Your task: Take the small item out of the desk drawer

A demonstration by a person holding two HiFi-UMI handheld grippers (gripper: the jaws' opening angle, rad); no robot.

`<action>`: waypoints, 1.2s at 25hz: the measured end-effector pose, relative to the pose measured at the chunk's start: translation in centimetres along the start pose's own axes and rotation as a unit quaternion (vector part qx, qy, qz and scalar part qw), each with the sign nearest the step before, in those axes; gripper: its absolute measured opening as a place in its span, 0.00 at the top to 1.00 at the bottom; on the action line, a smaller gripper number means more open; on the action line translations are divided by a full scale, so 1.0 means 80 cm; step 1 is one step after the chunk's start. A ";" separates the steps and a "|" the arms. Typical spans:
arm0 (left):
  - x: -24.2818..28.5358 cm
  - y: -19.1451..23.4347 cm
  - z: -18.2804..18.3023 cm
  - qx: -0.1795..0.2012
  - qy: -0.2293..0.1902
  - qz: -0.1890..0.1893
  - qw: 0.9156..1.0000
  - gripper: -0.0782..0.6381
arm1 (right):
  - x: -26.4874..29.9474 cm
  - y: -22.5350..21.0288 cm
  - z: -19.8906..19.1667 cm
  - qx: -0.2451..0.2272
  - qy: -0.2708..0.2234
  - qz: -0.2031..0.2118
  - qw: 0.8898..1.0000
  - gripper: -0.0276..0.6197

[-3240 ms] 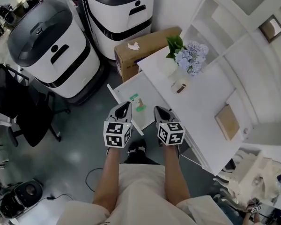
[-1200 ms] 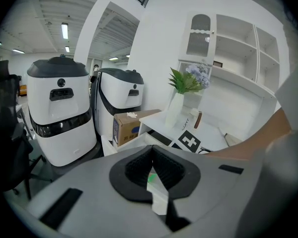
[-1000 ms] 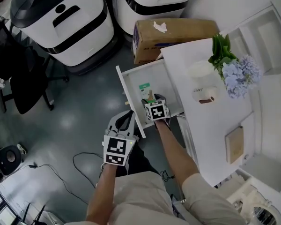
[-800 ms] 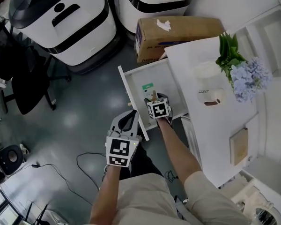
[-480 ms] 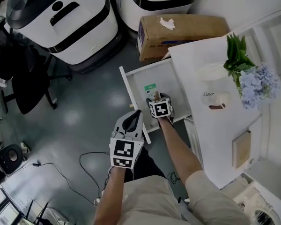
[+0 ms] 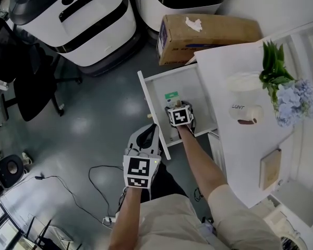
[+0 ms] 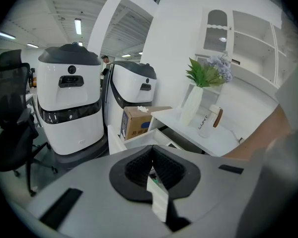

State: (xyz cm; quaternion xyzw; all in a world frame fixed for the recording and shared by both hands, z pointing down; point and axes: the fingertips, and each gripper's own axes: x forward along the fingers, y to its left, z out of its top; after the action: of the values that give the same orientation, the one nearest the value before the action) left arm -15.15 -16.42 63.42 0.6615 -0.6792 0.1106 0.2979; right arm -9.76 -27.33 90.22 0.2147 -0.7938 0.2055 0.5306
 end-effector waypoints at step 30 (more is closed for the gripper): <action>-0.062 -0.005 0.000 -0.006 -0.012 -0.026 1.000 0.87 | -0.127 0.005 0.031 0.052 -0.082 -0.044 0.994 0.40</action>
State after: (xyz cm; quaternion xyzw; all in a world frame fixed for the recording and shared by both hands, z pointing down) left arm -15.01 -12.32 60.57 0.6781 -0.6663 0.0906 0.2968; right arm -8.37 -27.15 79.88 0.2925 -0.8128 0.2047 0.4604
